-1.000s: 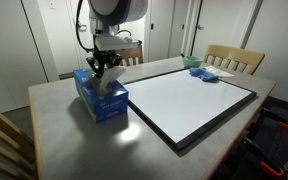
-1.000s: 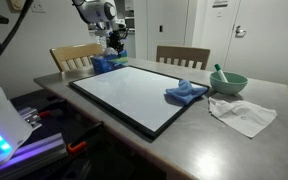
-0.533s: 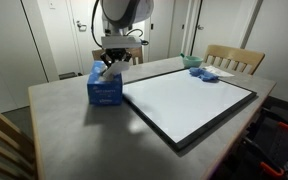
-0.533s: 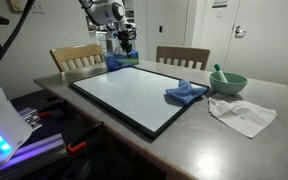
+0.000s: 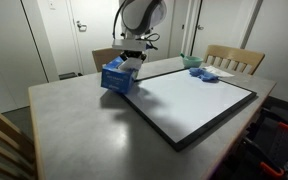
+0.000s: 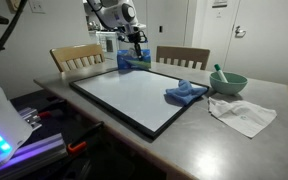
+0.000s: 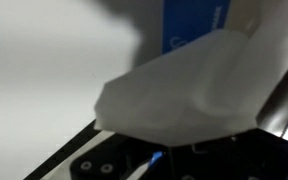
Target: Move the bowl to the right then move the box forward towards the right
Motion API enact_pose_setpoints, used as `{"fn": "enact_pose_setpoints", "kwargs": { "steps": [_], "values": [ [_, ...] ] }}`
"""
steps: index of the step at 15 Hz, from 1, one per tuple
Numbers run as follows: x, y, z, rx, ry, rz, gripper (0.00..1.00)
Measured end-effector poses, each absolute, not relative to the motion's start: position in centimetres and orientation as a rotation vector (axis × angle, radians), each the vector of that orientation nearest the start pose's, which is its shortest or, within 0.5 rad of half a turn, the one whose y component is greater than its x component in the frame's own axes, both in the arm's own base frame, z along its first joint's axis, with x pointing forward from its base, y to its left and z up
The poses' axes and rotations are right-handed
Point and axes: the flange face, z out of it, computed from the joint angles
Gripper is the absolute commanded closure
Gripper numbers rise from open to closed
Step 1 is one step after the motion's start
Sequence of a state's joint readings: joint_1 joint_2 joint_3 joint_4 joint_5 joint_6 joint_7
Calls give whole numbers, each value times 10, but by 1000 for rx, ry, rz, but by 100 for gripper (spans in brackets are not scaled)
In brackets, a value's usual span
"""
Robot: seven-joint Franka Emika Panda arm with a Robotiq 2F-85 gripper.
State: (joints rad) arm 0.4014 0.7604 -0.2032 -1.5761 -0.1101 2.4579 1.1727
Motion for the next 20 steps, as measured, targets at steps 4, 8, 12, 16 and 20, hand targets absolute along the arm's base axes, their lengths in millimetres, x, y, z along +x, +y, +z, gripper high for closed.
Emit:
{"fn": "enact_pose_setpoints", "kwargs": {
  "steps": [4, 8, 12, 16, 20],
  "values": [
    [689, 140, 211, -2732, 1629, -408, 98],
    [681, 123, 210, -2482, 1918, -439, 98],
    [676, 112, 211, -2317, 2048, -448, 98],
    [679, 91, 210, -2259, 2115, -444, 98],
    [687, 61, 213, -2303, 2103, -379, 98]
  ]
}}
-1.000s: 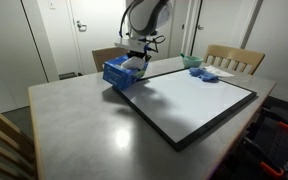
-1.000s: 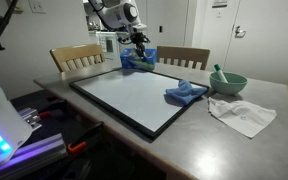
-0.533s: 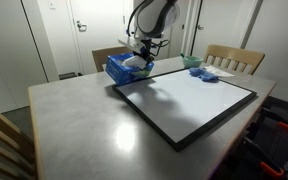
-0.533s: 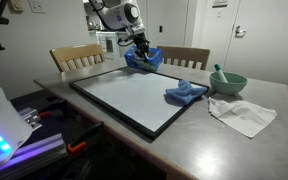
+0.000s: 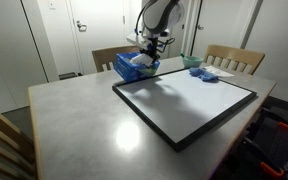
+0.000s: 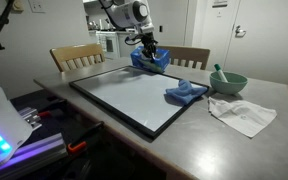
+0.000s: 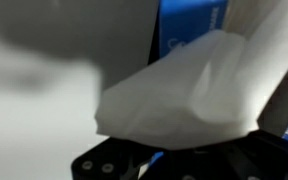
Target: Move the bowl to the right then move the box forward towards the right
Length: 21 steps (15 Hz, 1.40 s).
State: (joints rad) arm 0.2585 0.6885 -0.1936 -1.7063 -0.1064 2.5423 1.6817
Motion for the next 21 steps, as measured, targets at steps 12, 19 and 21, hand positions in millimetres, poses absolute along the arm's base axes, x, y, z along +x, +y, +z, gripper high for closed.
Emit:
{"fn": "enact_pose_setpoints", "kwargs": {
  "steps": [12, 19, 21],
  "values": [
    [717, 61, 215, -2403, 2166, -196, 98],
    [725, 86, 210, -2422, 2295, -258, 98],
    [727, 88, 209, -2431, 2307, -258, 98]
  ]
}}
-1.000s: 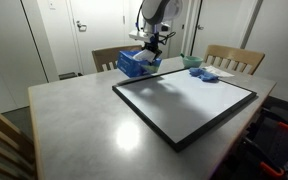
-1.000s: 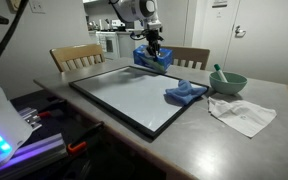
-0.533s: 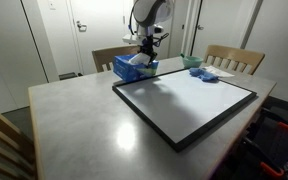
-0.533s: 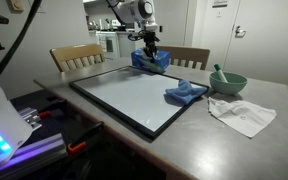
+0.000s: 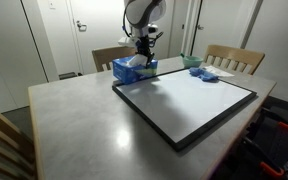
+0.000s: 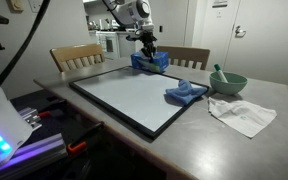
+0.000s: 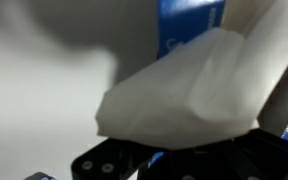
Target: Move the bowl to the right then move the box forward towards the right
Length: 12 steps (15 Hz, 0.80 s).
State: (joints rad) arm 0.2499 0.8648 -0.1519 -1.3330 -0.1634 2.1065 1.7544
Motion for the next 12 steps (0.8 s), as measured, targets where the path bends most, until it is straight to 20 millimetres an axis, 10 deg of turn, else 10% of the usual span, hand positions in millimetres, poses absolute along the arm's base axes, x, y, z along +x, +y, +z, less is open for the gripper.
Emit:
{"fn": "enact_pose_setpoints", "kwargs": {
  "steps": [12],
  "values": [
    [738, 86, 209, -2287, 2433, -289, 98]
  ]
}}
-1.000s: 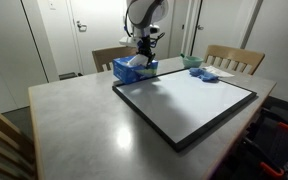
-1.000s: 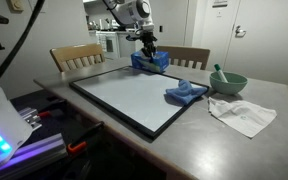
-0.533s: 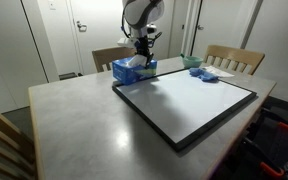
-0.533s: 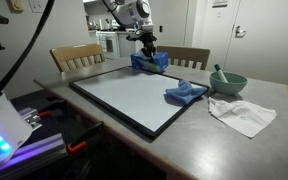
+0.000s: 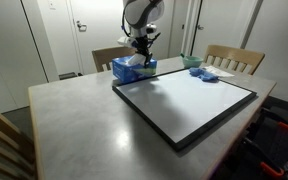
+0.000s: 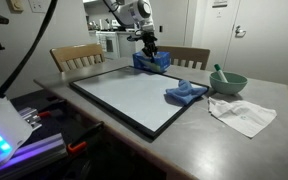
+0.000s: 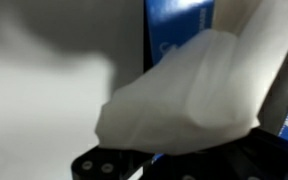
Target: Move the bowl to the right then move the box forward towards the right
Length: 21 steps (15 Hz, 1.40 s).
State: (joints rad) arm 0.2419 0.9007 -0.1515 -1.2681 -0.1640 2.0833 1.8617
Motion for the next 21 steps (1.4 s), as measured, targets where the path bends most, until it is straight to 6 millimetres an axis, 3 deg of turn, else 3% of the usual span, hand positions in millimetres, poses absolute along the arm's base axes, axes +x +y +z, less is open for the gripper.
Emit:
{"fn": "enact_pose_setpoints", "kwargs": {
  "steps": [2, 4, 8, 9, 11, 16, 19, 21],
  "values": [
    [740, 85, 208, -2277, 2437, -293, 98],
    [743, 82, 193, -2279, 2447, -289, 98],
    [754, 80, 192, -2262, 2442, -313, 98],
    [756, 80, 192, -2258, 2439, -319, 69],
    [760, 80, 192, -2255, 2432, -328, 62],
    [766, 83, 187, -2280, 2392, -334, 26],
    [770, 89, 199, -2321, 2327, -346, 4],
    [773, 95, 214, -2357, 2268, -360, 0]
  ]
}}
